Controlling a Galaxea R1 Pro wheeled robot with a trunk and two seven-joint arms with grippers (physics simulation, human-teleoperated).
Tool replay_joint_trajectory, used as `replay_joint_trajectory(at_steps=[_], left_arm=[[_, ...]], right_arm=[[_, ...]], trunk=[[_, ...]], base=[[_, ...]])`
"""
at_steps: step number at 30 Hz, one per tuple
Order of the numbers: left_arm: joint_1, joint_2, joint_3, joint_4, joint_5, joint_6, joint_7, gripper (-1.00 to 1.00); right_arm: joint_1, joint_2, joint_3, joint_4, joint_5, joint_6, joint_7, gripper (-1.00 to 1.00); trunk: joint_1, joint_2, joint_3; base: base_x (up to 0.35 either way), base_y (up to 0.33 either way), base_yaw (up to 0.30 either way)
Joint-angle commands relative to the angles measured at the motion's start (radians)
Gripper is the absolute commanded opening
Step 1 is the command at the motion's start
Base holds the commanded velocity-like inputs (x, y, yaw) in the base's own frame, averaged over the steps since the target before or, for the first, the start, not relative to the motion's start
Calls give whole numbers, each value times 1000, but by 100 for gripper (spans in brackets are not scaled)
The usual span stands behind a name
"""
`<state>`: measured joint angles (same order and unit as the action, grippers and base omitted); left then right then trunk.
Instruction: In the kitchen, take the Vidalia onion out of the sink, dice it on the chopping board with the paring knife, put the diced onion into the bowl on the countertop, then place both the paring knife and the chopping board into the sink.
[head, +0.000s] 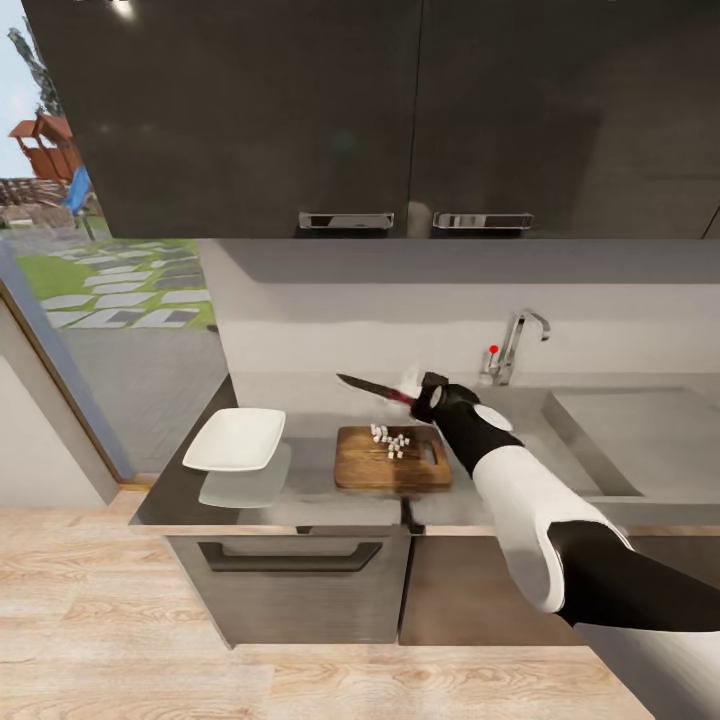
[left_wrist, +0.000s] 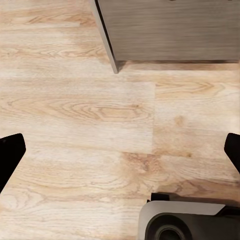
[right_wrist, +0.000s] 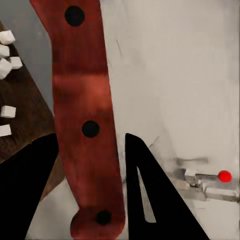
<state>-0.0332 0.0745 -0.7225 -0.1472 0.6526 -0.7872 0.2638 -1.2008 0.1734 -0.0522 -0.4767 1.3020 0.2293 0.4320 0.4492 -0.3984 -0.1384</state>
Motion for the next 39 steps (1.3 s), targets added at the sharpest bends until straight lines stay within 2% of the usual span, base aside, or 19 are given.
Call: replay_joint_trajectory(at_steps=[1,4,5,8,9,10,14,16,19,20,22,24,27,28,30,32,39], left_arm=[[-1,1,-9,-2,1,-1,9,100],[-1,1,-9,-2,1,-1,9,100],[-1,1,-9,-2,1,-1,9,100],[-1,1,-9,-2,1,-1,9,100],[-1,1,-9,-1,1,0,9,100],[-1,1,-9,-1,1,0,9,100],[-1,1,-8,0,1,0,10,100],[-1,0,-7,0,1,0,11,100],[-1,-1,-6,0,1,0,11,100],[-1,-2,-6,0,1,0,11,100],[-1,-3,-6,0,1,0,11,100],[-1,-4,-6,0,1,0,11,100],[-1,-2,-6,0,1,0,11,100],[-1,-2,-6,0,2,0,11,100],[-1,-1,-6,0,2,0,11,100],[-1,-1,-6,0,2,0,11,100],[-1,-16,-6,4,2,2,14,100]], right_arm=[[0,1,-6,-67,-24,5,61,-100],[0,1,-20,-141,-53,19,118,-100],[0,1,-46,-147,-56,21,123,-100],[0,1,-245,-153,-75,18,134,-100],[0,1,-331,-154,-77,16,143,-100],[0,1,-380,-153,-79,14,150,-100],[0,1,-511,-139,-83,6,169,-100],[1,-21,-618,-136,-83,-3,188,-100],[5,-38,-738,-137,-83,-7,194,-100],[5,-47,-765,-137,-82,-8,194,-100],[6,-71,-789,-138,-81,-9,188,-100],[7,-103,-796,-138,-81,-9,187,-100],[22,-122,-803,-143,-81,-7,183,-100],[25,-125,-809,-147,-82,-5,182,-100],[29,-129,-853,-151,-82,-5,181,-100],[30,-129,-879,-149,-81,-5,178,-100],[32,-128,-890,-141,-79,4,177,-100]], trunk=[[1,-2,-2],[1,-2,-2],[1,-2,-2],[1,-2,-2],[1,-2,-2],[1,-2,-2],[1,-2,-2],[1,-2,-2],[1,-2,-2],[1,-2,-2],[1,-2,-2],[1,-2,-2],[1,-2,-2],[1,-2,-2],[1,-2,-2],[1,-2,-2],[1,-2,-2]], base=[[0,0,0],[0,0,0],[0,0,0],[0,0,0],[0,0,0],[0,0,0],[0,0,0],[0,0,0],[0,0,0],[0,0,0],[0,0,0],[0,0,0],[0,0,0],[0,0,0],[0,0,0],[0,0,0],[150,-165,0]])
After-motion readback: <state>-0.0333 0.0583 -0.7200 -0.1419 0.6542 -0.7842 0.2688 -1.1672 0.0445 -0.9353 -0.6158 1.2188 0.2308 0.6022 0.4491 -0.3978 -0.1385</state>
